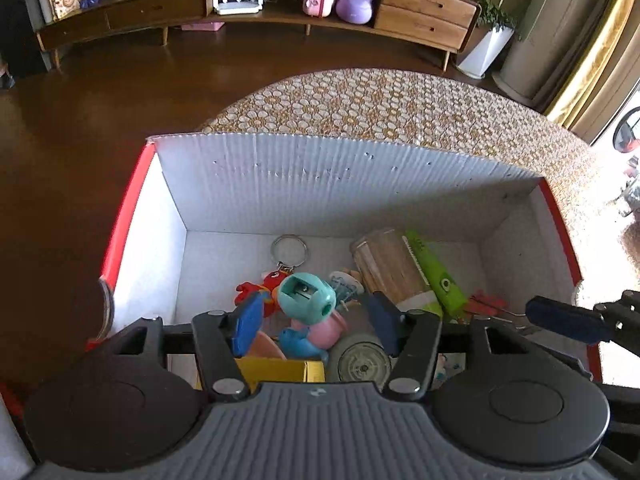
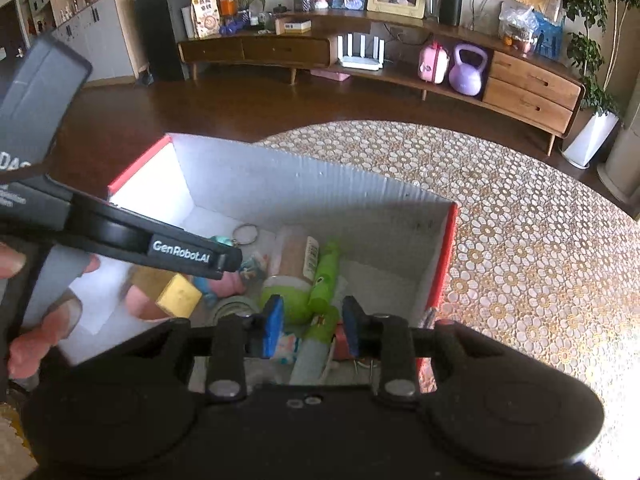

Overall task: Organize rigid objects
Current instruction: 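Open the left tool to drop the sharpener while the right tool releases the glue stick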

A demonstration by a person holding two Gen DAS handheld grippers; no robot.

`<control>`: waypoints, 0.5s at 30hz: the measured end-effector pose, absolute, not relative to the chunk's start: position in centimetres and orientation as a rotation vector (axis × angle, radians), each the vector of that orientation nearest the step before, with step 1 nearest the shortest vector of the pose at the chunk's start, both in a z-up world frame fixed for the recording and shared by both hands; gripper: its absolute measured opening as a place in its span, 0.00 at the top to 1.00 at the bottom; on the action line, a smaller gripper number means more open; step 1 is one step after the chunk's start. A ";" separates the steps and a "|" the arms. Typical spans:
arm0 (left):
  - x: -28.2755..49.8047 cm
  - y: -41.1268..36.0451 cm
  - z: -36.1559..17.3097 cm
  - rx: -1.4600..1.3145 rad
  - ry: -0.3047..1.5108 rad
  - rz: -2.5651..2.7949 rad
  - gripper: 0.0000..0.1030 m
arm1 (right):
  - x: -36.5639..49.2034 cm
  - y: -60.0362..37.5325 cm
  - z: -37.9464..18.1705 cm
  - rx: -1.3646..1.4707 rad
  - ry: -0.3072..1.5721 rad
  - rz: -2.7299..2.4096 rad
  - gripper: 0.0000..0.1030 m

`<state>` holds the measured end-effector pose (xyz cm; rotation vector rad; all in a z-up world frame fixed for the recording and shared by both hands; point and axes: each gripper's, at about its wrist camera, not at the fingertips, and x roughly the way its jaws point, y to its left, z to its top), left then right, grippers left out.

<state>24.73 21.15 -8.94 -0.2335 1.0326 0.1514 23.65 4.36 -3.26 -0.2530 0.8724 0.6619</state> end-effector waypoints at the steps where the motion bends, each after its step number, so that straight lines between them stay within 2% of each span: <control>1: 24.5 21.1 -8.7 -0.234 1.025 0.150 0.44 | 23.3 4.1 -2.9 -0.248 0.866 0.669 0.67; 3: 23.8 20.9 -8.1 -0.232 1.006 0.147 0.44 | 22.6 3.5 -2.2 -0.236 0.848 0.681 0.65; 6: 22.4 20.5 -7.0 -0.230 0.972 0.151 0.36 | 21.6 2.6 -1.2 -0.210 0.827 0.699 0.62; 9: 20.9 20.0 -5.8 -0.227 0.935 0.147 0.36 | 20.5 1.7 -0.4 -0.188 0.809 0.721 0.58; 15: 17.2 18.4 -3.4 -0.200 0.832 0.150 0.36 | 18.5 -0.4 0.9 -0.146 0.758 0.746 0.44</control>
